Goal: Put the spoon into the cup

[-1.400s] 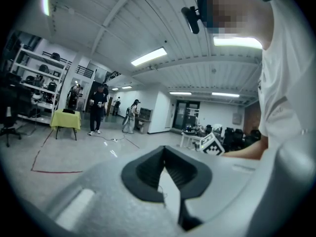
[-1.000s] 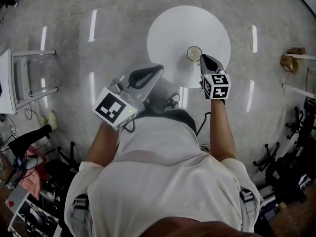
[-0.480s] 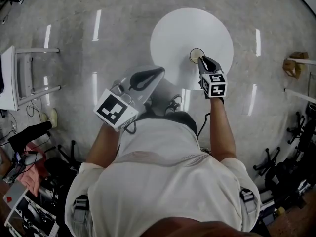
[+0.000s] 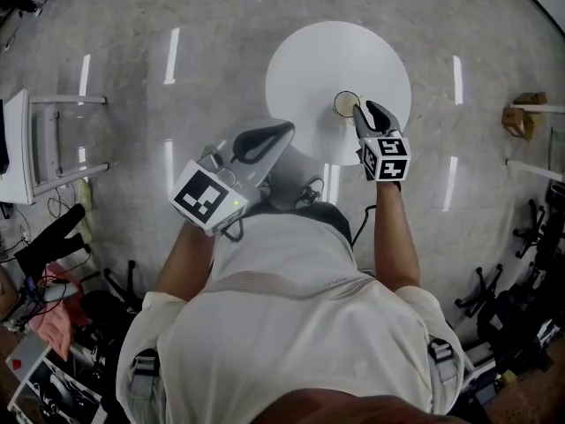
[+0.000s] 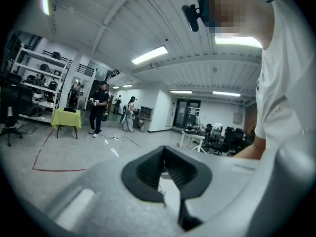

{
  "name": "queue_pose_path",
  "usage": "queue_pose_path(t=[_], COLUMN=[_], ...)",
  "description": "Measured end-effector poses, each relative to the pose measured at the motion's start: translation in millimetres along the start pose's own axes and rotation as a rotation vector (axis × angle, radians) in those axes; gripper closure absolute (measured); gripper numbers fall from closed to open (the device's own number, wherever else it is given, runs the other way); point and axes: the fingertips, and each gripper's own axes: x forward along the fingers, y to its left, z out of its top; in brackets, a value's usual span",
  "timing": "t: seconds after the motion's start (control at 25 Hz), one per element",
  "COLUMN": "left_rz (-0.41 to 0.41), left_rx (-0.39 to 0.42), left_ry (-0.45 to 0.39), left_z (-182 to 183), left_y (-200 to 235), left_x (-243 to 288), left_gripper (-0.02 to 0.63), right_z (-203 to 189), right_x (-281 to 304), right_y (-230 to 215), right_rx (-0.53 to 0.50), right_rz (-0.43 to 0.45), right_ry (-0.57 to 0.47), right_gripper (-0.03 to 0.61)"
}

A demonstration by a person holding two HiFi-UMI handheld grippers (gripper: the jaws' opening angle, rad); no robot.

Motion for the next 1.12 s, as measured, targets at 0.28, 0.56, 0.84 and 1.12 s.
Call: queue_pose_path(t=[0.28,0.56,0.84,1.12], left_rz=[-0.039,-0.080,-0.110,-0.167], left_rx=[0.034,0.069,0.117,0.181], left_ry=[-0.036,-0.081,-0.129,-0.167], left_z=[17,34,59,84], left_y=[-15,-19,-40,-76], left_x=[-1,-3,-12,3], left_gripper=[0.611,0.611,0.611,0.611], right_z=[56,106,136,151], right_x=[-52,-106,-182,-254], right_y=[5,16,38,37], right_rx=[0.016,-0.011,-0.049,-0.050], right_rz=[-0.034,-0.079,-0.121,-0.164], right_ry=[-0.160,-0.311,-0.426,-0.528], right_gripper=[0.468,0.520,0.574,0.574])
